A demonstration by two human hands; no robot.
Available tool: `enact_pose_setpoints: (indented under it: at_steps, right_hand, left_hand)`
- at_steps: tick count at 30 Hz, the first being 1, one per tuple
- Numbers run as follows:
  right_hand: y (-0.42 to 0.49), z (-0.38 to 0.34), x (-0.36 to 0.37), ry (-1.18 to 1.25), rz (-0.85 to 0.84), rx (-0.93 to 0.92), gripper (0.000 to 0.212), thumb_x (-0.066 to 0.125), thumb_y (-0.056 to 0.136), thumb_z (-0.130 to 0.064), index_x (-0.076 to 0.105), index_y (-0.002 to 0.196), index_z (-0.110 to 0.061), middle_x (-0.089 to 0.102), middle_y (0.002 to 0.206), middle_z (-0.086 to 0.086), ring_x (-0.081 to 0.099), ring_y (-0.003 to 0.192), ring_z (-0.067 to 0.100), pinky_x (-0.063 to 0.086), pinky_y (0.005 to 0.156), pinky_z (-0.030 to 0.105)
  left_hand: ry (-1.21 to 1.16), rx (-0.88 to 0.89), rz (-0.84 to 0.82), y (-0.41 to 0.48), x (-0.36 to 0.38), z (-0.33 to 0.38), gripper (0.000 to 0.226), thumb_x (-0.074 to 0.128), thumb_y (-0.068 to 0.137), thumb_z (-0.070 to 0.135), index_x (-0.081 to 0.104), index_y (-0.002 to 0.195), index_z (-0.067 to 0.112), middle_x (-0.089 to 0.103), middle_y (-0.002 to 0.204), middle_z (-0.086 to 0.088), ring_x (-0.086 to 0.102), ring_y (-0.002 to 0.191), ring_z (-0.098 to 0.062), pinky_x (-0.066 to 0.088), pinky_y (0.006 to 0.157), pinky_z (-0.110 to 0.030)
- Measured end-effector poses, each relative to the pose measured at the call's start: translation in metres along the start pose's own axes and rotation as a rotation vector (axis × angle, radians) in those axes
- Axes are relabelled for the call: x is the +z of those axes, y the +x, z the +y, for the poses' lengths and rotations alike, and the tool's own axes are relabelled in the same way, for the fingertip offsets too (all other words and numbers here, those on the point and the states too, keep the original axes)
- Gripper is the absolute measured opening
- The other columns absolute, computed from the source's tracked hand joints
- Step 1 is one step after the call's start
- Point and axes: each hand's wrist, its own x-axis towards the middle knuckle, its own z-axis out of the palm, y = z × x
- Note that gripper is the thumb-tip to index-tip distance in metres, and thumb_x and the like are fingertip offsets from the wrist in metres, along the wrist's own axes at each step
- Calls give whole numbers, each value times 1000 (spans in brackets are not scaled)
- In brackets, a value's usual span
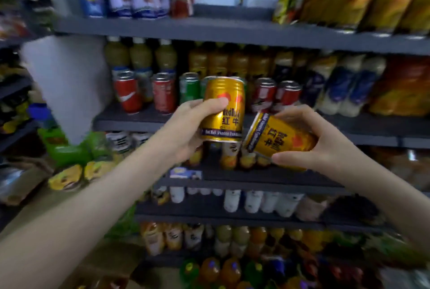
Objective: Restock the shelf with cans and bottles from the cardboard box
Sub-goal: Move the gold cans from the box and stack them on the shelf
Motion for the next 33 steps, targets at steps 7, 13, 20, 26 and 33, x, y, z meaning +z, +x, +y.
enact_pose_setpoints:
  at_steps: [7, 13, 20, 26, 33]
  right_hand:
    - [9, -17, -117, -210, 120, -119, 61, 76, 48, -51, 46, 101, -40, 49, 104, -23, 58, 88, -6, 54, 63, 17]
    - [52, -52, -157, -224, 165, -216, 57, 77, 55, -48, 50, 104, -33, 52, 104, -17, 60, 83, -3, 51, 59, 16]
    - [153, -80, -174, -344, 158, -129, 64, 76, 72, -46, 38, 118, -22, 56, 109, 2, 62, 92, 19, 54, 74, 35]
    - [224, -82, -180, -443, -60, -21, 46, 75, 77, -27, 44, 111, -22, 54, 113, 4, 57, 99, 26, 46, 69, 32]
    - [262, -72, -179, -554, -277, 60, 61, 76, 62, -31, 50, 115, -47, 45, 130, -8, 49, 116, 22, 44, 96, 47]
  left_hand:
    - [108, 221, -17, 45, 75, 48, 30, 79, 63, 18, 66, 89, 14, 72, 77, 2, 69, 71, -12, 56, 70, -29]
    - [158, 323, 28, 74, 86, 100, 45, 80, 62, 28, 65, 102, 15, 74, 87, 1, 70, 81, -17, 55, 74, -35]
    - [115, 364, 166, 122, 73, 120, 34, 75, 77, 24, 64, 106, 10, 72, 98, -8, 68, 95, -26, 53, 90, -45]
    - [112, 373, 194, 159, 38, 136, 43, 76, 75, 25, 60, 113, 11, 71, 105, -9, 67, 100, -25, 50, 96, -47]
    - [114, 340, 210, 190, 25, 133, 44, 74, 79, 22, 55, 117, 12, 68, 110, -7, 66, 99, -22, 53, 90, -44]
